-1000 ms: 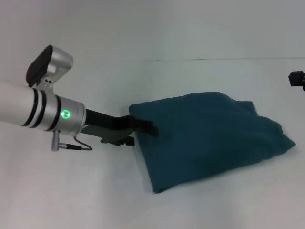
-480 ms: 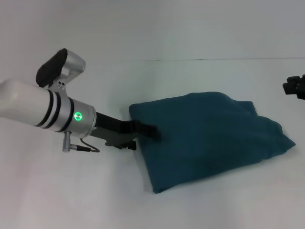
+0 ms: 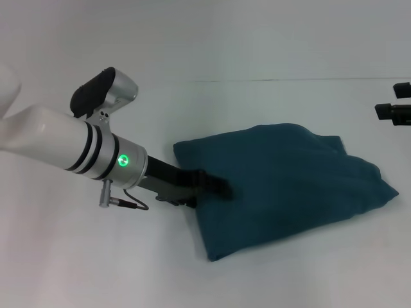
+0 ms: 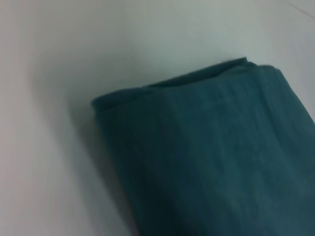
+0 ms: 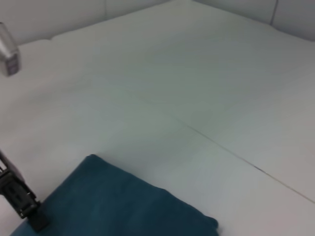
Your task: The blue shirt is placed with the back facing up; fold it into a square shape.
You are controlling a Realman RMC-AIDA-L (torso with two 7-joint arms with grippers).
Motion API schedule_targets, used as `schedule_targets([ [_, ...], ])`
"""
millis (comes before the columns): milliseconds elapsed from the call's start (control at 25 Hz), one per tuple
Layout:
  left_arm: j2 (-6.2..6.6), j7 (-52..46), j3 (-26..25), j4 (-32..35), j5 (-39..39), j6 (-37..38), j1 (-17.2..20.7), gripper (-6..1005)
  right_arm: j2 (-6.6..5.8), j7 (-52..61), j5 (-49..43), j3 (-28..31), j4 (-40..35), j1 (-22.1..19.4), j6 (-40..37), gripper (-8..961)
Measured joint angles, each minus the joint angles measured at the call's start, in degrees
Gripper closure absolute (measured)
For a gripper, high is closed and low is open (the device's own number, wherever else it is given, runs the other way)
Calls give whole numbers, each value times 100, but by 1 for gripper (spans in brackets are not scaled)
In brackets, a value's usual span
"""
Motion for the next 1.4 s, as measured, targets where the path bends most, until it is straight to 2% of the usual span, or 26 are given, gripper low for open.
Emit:
schedule_targets([
  [40, -11, 19, -3, 12, -14, 2, 0, 111, 1, -1, -17, -2, 0, 2, 23, 401],
  [280, 8, 77, -156, 79, -48, -32, 89, 201, 22, -23, -56, -3, 0, -16, 142, 163],
  [520, -10, 99, -116, 45, -57, 11, 23, 399, 40, -44, -59, -9, 0, -48, 270, 128],
  [720, -67, 105, -107, 42, -54, -5, 0, 640, 43, -55, -59, -12, 2, -56, 300, 99],
  [840, -60, 145, -108, 69, -55, 11, -4, 728, 45, -60, -59, -12, 8, -68, 352, 99],
  [1040, 70, 254, -78, 112, 23, 8, -75, 874, 69, -118, -57, -10, 55, -73, 377, 99],
  [1400, 451, 231, -206, 216, 450, -28, -125, 918, 81, -127, -32, -21, 75, -74, 418, 99],
])
